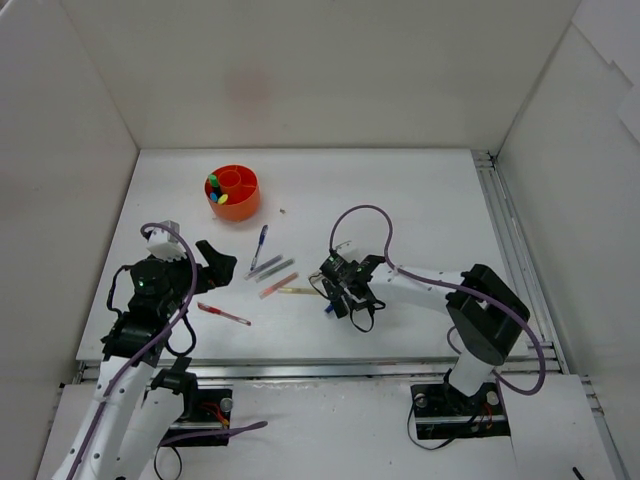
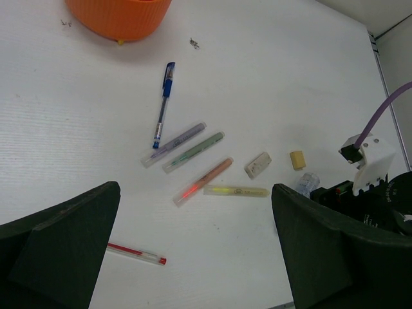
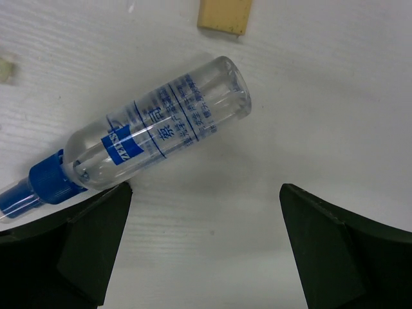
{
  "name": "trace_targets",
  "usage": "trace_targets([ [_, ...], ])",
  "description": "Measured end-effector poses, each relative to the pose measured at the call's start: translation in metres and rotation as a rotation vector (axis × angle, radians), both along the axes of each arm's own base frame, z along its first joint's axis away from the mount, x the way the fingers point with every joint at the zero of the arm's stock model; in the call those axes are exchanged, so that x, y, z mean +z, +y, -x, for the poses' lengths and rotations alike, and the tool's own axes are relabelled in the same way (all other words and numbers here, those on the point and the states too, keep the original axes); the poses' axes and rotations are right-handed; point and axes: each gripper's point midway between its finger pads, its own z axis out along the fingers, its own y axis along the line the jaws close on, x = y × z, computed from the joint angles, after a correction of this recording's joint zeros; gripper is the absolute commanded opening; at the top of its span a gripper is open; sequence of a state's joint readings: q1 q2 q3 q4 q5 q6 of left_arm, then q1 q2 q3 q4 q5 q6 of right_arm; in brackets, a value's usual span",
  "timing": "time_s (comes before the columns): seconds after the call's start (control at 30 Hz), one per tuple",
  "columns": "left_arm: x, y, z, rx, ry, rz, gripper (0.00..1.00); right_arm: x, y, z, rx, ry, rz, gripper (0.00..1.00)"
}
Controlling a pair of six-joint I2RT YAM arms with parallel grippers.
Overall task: Sort the stationery into containers
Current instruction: Move the stationery to the center of the board.
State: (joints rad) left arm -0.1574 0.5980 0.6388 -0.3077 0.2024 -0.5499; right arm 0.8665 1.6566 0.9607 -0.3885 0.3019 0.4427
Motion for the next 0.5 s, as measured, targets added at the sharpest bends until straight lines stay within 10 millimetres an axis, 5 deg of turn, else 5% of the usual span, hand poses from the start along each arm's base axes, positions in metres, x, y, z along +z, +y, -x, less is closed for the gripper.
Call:
trace_targets([
  [0.27,0.000,0.002,0.000,0.008,-0.002,-0.004,1.00,0.008,0.019,-0.027,0.110,-0.044,0.032,0.98],
  [0.5,-0.001,0.005,0.000,0.018,-0.003,-0.022,1.00,0.015,0.042,-0.028,0.162,-0.021,-0.053,0.98],
])
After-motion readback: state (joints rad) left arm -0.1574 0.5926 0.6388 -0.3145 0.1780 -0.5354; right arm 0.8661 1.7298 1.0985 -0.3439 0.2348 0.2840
